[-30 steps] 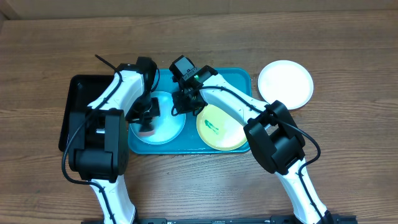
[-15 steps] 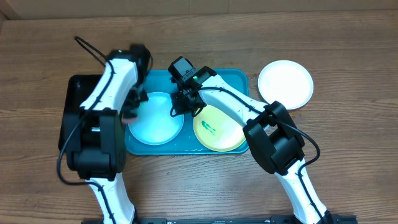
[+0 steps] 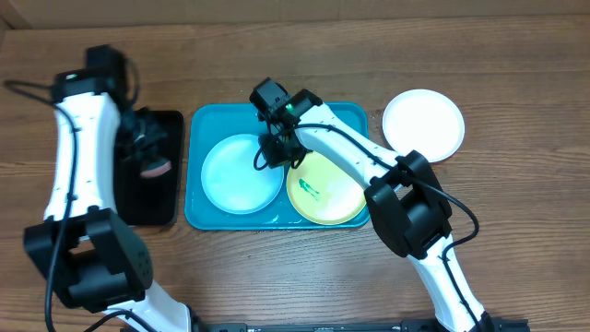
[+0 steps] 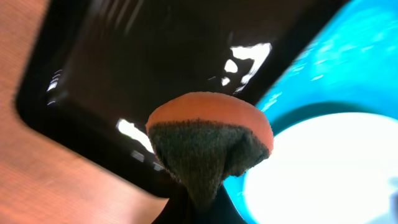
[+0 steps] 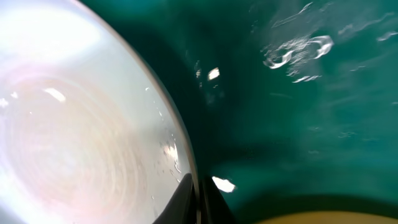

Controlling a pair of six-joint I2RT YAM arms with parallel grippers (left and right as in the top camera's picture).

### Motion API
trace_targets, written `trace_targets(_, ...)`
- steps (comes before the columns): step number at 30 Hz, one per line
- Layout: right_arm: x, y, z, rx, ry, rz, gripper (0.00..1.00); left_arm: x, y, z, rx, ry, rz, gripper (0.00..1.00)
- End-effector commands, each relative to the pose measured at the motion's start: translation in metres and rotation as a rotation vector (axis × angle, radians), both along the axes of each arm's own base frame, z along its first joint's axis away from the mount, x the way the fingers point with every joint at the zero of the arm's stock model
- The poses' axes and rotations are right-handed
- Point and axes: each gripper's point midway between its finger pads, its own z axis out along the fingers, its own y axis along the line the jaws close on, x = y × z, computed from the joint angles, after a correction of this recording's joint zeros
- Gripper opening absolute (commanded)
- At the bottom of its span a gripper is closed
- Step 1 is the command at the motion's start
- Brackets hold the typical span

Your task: Clean dirty plates on tray and stack at the side

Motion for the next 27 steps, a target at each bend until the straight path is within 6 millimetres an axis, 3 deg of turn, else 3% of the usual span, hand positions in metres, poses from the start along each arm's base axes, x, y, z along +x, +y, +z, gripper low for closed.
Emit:
trace_targets(1,0.029,-0.005,0.095,-0.028,-0.283,0.077,0.04,-0.011,0.012,0.001,-0.047,0.017,-0.066,0.04)
trace_targets(7,0.037,-0.037,0.186,-0.299,-0.640,0.004,0.04,-0.015,0.030,0.001,-0.124,-0.022,0.019,0.04)
trace_targets(13,0.012,-0.029,0.241,-0.500,-0.861,0.115,0.04,-0.015,0.032,0.002,-0.172,-0.043,0.047,0.04)
trace_targets(20,-0.011,-0.016,0.283,-0.766,-1.057,0.216,0.04,-0.014,0.028,0.003,-0.192,-0.049,0.046,0.04)
trace_targets(27,-0.025,0.001,0.291,-0.836,-1.088,0.335,0.04,-0.014,0.027,0.003,-0.195,-0.048,0.046,0.04)
